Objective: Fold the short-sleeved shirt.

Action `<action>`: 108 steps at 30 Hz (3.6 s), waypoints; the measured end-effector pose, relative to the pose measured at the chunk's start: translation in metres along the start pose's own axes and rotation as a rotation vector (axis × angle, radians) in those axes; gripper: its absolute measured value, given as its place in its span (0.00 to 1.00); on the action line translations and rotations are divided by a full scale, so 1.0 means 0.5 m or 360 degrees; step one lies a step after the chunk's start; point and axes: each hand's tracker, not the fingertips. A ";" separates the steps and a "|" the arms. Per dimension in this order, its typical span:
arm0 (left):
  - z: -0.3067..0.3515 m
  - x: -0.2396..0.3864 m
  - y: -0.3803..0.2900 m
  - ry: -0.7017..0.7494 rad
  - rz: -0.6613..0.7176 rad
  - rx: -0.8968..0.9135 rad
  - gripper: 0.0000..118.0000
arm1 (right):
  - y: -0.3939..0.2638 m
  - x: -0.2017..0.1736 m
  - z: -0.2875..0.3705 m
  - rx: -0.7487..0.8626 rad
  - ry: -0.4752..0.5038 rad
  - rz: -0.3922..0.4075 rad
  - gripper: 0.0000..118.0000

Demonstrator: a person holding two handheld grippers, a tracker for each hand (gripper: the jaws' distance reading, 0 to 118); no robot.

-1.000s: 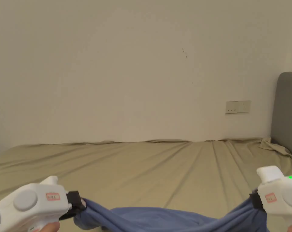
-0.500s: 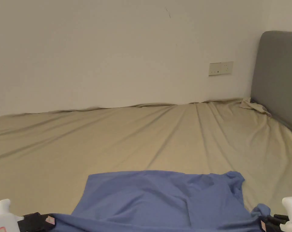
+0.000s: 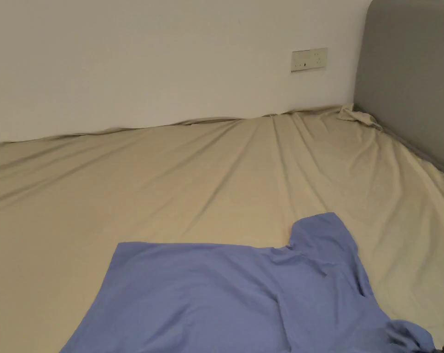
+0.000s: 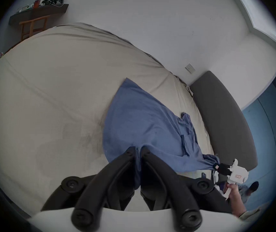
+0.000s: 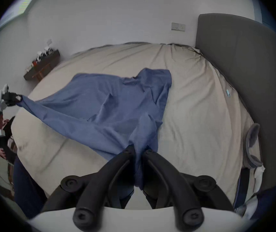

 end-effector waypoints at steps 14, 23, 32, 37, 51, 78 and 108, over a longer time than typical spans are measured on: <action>-0.121 -0.168 -0.134 0.0402 0.0033 -0.0403 0.01 | -0.080 0.000 -0.142 -0.0447 -0.0053 -0.0035 0.07; -0.168 -0.142 -0.154 0.0535 -0.0132 -0.0394 0.24 | -0.076 0.011 -0.195 -0.0581 -0.0060 -0.0159 0.17; -0.012 0.000 -0.079 0.0127 0.0073 -0.0011 0.83 | 0.047 0.010 -0.030 -0.0199 0.0073 -0.0316 1.00; 0.059 0.047 -0.103 -0.0278 0.0161 0.0162 0.90 | 0.089 -0.058 0.120 0.0329 0.0099 -0.0341 0.99; 0.038 0.020 -0.213 0.0300 -0.0048 0.0054 0.31 | -0.033 -0.256 0.096 0.0271 0.0189 0.0080 0.02; -0.111 -0.011 -0.172 0.0339 -0.0036 -0.0155 0.00 | -0.030 -0.033 -0.047 -0.0010 0.0034 -0.0403 1.00; -0.104 -0.058 -0.091 -0.0062 0.0518 0.0094 0.00 | -0.028 0.039 -0.068 0.0104 0.0400 -0.0998 0.09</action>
